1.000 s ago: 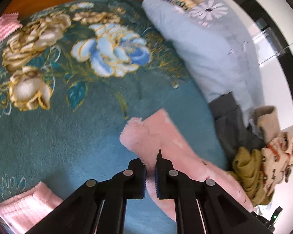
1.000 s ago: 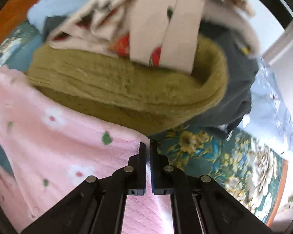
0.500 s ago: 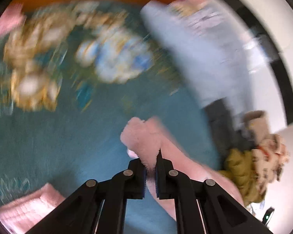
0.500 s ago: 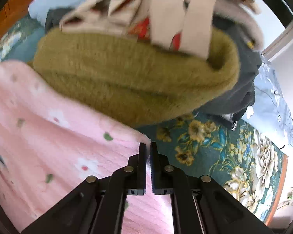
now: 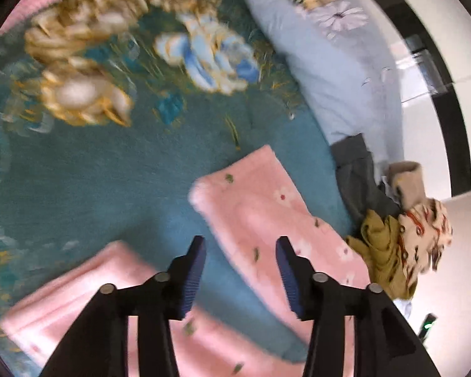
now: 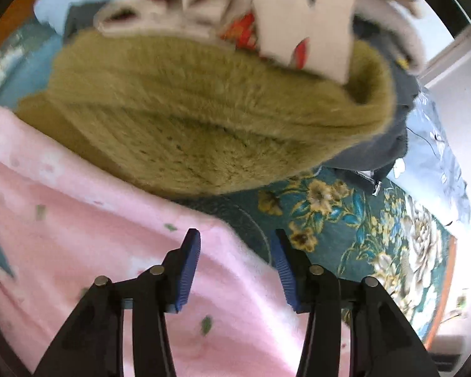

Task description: Fold clothes

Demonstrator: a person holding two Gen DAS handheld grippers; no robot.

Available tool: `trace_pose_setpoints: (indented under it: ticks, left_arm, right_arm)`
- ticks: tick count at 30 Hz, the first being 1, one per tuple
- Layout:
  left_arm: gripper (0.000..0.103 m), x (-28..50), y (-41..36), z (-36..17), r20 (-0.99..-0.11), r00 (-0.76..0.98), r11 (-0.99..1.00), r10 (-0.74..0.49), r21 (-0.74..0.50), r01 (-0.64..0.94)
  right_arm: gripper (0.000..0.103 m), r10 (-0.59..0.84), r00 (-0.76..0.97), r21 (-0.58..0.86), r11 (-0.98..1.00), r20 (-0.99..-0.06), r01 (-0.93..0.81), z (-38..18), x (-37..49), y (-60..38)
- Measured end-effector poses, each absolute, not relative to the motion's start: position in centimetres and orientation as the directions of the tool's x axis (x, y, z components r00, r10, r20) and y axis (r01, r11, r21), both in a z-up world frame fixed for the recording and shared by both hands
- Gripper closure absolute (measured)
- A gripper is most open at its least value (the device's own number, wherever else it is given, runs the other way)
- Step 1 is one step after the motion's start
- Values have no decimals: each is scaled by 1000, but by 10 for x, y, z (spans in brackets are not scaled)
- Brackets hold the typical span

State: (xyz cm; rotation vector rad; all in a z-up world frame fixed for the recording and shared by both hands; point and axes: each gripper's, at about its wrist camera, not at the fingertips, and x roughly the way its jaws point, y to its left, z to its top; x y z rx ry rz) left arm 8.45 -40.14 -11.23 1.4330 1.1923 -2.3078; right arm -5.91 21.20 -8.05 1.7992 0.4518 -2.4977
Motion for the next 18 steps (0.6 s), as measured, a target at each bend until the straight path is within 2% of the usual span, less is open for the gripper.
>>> trace_pose_setpoints:
  ticks: [2,6,9,15,18]
  left_arm:
    - [41,119,-410,-102,-830,-528,-685,180,-491,538]
    - [41,191,-430,-100,-869,-491,-681,61,-396,616]
    - [41,222,-446,-117,-887,-458,-638,49,-381,669]
    - [42,244,-446,-152,-888,-446,-576,112,-423,700]
    - [43,248,-444,-165,-875,-469,-518,117,-457,723]
  right_arm:
    - [53,89,-375,-158,-975,-923,158,-58,-40,222]
    - [50,-36,-418,26,-999,-908,30,-35,24,261]
    - [50,-66,-405,116,-988,-912,-101,-40,85,303]
    - [50,-110,-345,221,-927,-932,-303,-31,193,363]
    - [50,-118,-327,252,-879,-938,-404,-44,244,387]
